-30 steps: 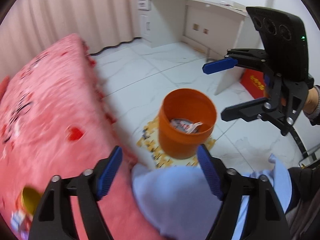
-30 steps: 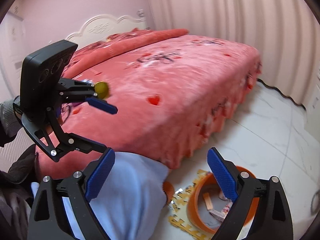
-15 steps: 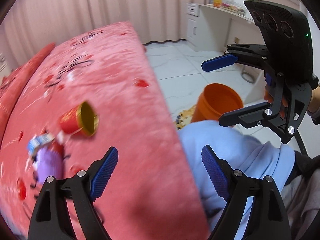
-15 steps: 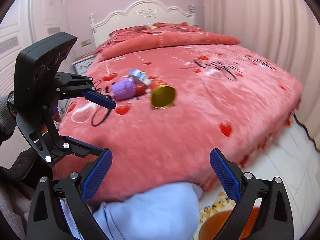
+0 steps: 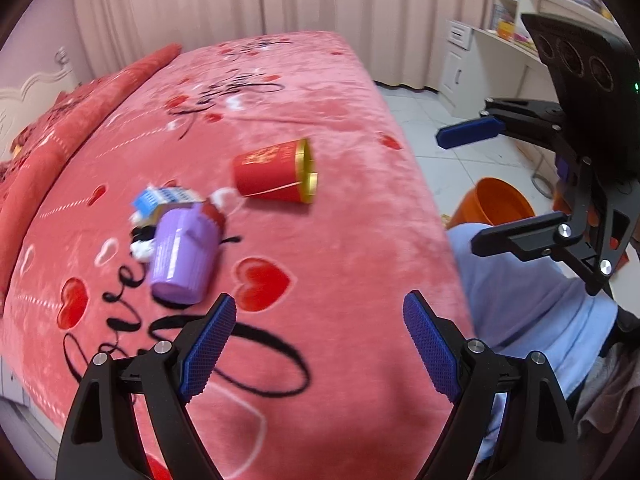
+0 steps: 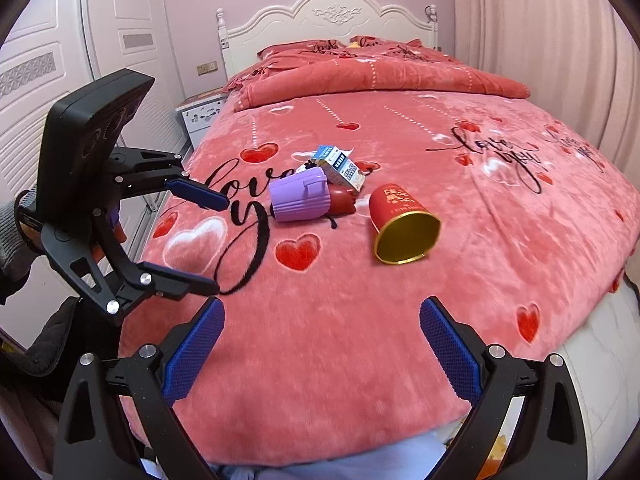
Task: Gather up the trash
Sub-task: 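Move both open tools back over the items on the bed, then grasp the purple cup with the left tool while the right tool grasps the red paper cup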
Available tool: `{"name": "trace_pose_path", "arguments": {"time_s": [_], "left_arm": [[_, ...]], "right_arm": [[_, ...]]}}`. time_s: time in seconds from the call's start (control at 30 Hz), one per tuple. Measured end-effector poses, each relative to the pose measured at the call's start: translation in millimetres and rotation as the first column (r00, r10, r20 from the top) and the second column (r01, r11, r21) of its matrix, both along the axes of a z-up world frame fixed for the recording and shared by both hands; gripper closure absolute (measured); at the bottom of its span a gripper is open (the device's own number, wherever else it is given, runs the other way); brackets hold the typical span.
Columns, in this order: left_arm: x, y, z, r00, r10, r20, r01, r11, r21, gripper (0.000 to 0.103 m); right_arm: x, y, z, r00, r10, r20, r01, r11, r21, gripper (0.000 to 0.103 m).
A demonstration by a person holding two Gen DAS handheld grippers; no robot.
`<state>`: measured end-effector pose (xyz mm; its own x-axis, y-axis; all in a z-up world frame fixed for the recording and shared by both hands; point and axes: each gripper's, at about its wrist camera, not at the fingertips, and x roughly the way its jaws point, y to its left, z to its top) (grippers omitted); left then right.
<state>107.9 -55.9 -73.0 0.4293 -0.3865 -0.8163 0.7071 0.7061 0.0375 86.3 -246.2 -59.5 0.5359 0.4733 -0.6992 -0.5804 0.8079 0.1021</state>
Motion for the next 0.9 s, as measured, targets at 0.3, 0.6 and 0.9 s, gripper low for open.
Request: {"name": "trace_pose_path", "arguments": {"time_s": [0.3, 0.6, 0.9], "left_arm": [[57.0, 30.6, -11.6, 0.996, 0.083, -0.026, -0.082, 0.997, 0.006, 0.018], [115.1, 42.7, -35.5, 0.991, 0.109, -0.080, -0.108, 0.994, 0.016, 0.018], [138.7, 46.5, -63.6, 0.985, 0.101, -0.137, -0.099, 0.995, 0.020, 0.018]], "right_arm": [[58.5, 12.8, -15.7, 0.999, -0.013, -0.033, 0.012, 1.000, -0.023, 0.007], [121.6, 12.4, -36.1, 0.998, -0.032, -0.061, 0.029, 0.999, -0.044, 0.007], [165.5, 19.8, -69.2, 0.994, -0.034, -0.107, 0.026, 0.997, -0.077, 0.007]]}}
